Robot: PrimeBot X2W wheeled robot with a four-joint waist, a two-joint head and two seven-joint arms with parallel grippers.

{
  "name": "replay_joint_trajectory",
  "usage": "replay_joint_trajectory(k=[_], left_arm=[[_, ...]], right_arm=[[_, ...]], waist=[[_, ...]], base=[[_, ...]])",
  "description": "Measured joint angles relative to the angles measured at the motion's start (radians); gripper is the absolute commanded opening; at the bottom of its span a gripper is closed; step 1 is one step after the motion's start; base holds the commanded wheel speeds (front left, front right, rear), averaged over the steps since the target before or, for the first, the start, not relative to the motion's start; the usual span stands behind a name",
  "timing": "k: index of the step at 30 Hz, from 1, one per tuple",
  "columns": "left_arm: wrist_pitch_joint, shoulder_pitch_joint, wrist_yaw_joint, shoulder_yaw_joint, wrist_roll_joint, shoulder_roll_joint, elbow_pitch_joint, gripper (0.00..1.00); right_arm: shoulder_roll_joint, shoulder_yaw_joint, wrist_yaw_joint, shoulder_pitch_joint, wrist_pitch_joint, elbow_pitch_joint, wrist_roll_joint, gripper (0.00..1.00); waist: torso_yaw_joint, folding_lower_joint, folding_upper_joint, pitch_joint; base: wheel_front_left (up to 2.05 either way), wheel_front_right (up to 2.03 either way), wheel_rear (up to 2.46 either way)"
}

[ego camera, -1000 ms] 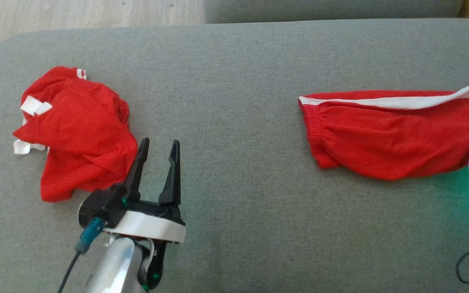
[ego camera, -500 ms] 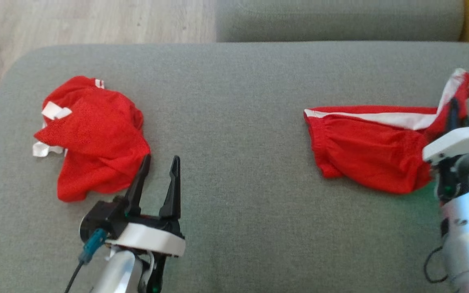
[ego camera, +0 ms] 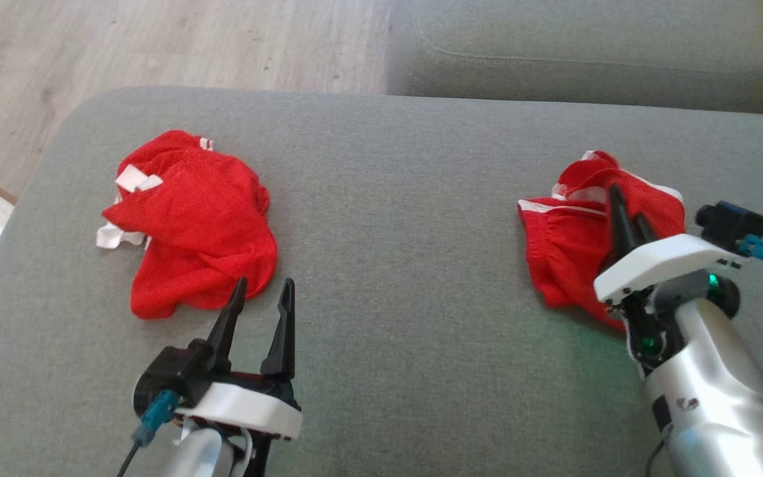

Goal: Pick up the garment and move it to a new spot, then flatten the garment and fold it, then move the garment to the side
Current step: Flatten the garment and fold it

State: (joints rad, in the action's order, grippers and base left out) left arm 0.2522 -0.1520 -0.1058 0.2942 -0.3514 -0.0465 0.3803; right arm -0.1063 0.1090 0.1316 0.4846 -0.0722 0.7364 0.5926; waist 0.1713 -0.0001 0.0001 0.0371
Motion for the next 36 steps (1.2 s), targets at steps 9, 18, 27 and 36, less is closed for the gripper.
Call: replay_joint_trajectory(k=[9,18,27,36], left_arm=[[0.000,0.014,0.000,-0.001,0.000,0.000,0.006,1.00],[0.000,0.015,0.000,-0.003,-0.001,0.000,0.006,1.00],[0.000,0.015,0.009,-0.012,-0.012,0.000,0.003,1.00],[0.000,0.014,0.009,-0.043,-0.011,0.000,-0.023,1.00]], right_arm=[[-0.032,0.199,0.000,-0.004,-0.036,-0.012,0.126,0.00],[-0.096,0.406,0.000,-0.005,-0.023,0.043,0.139,0.00],[-0.122,0.635,0.000,-0.002,0.033,0.089,0.116,1.00],[-0.147,0.643,0.000,0.032,-0.047,0.038,0.127,1.00]], waist=[[0.043,0.0001,0.0000,-0.001],[0.047,0.0001,0.0000,0.007],[0.000,0.0001,0.0000,0.009],[-0.091,0.0001,0.0000,0.006]], base=[[0.00,0.00,0.00],[0.00,0.00,0.00],[0.00,0.00,0.00],[0.00,0.00,0.00]])
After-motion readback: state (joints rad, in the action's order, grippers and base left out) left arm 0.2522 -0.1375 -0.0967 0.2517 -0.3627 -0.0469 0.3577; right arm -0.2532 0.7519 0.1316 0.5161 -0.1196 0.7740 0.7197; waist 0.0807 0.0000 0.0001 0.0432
